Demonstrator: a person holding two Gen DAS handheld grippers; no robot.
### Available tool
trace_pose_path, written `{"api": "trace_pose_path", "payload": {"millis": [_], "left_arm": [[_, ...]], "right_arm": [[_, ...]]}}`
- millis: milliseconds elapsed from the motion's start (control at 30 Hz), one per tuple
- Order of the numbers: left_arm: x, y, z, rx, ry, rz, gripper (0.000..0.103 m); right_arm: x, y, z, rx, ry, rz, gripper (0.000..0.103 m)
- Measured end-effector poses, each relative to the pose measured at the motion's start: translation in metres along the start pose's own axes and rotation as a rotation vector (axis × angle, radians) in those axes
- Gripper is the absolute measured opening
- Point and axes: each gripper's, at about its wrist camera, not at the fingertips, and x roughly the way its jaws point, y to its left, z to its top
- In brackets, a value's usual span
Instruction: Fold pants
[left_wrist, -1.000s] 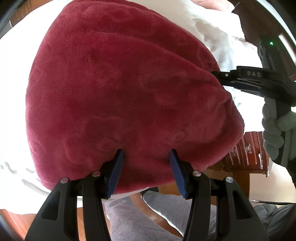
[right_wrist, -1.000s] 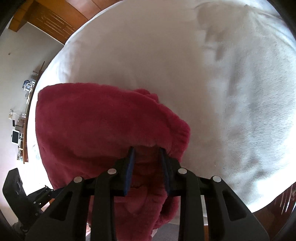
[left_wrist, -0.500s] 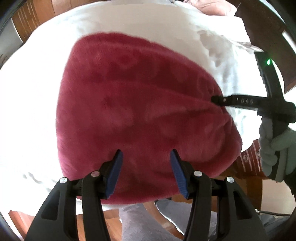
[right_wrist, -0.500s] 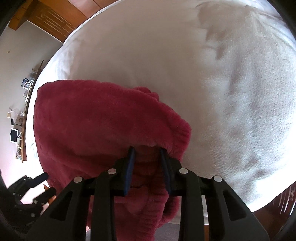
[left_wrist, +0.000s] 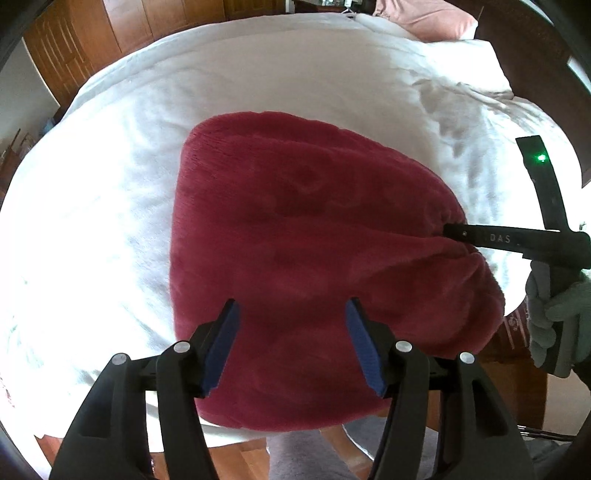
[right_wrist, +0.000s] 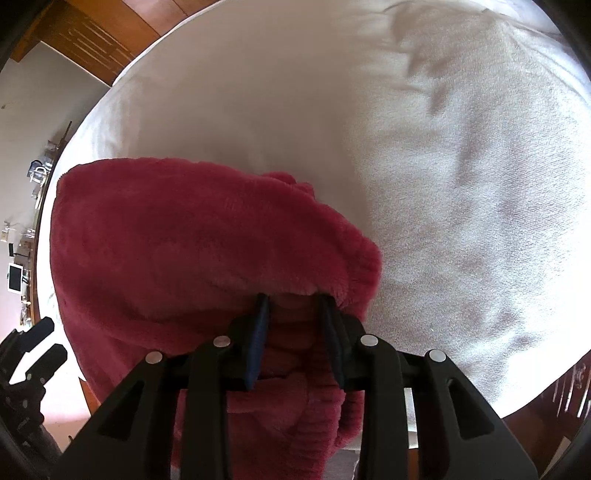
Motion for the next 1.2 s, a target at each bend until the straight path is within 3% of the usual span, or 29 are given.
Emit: {"api": "trace_pose_path", "payload": {"millis": [433, 500, 633, 700, 767, 800, 867, 1033, 1200], "left_arm": [[0.013, 0.044, 0.018, 0.049, 0.016, 0.002, 0.067], [0.018, 0.048, 0.023, 0.062, 0.019, -0.014, 0.076], [0.03, 0.065, 0.036, 0.057, 0.031, -0.075, 0.082], [0.037, 0.076, 0.042, 0.041, 0.044, -0.111, 0.089], [0.045, 0.083, 0.046, 0.027, 0.061, -0.145, 0.093], [0.05, 0.087, 0.048, 0.012, 0.075, -0.171, 0.094], [0.059, 0.095, 0.051, -0.011, 0.102, -0.221, 0.096], [0.077, 0.104, 0.052, -0.033, 0.148, -0.33, 0.098], [0.089, 0.116, 0.048, -0.037, 0.179, -0.404, 0.098]], "right_arm": [[0.015, 0.023, 0.008, 0.017, -0.019, -0.108, 0.033], [0.017, 0.026, 0.009, 0.02, -0.023, -0.118, 0.033], [0.001, 0.037, 0.003, 0.028, -0.035, -0.148, 0.033], [-0.01, 0.042, 0.0, 0.034, -0.065, -0.141, 0.046], [-0.027, 0.047, -0.009, 0.073, -0.105, -0.088, 0.088], [-0.034, 0.048, -0.013, 0.091, -0.126, -0.087, 0.095], [-0.049, 0.049, -0.024, 0.126, -0.167, -0.063, 0.096], [-0.051, 0.032, -0.045, 0.247, -0.16, -0.11, 0.1], [-0.004, 0.017, -0.047, 0.347, -0.053, 0.03, 0.1]]}}
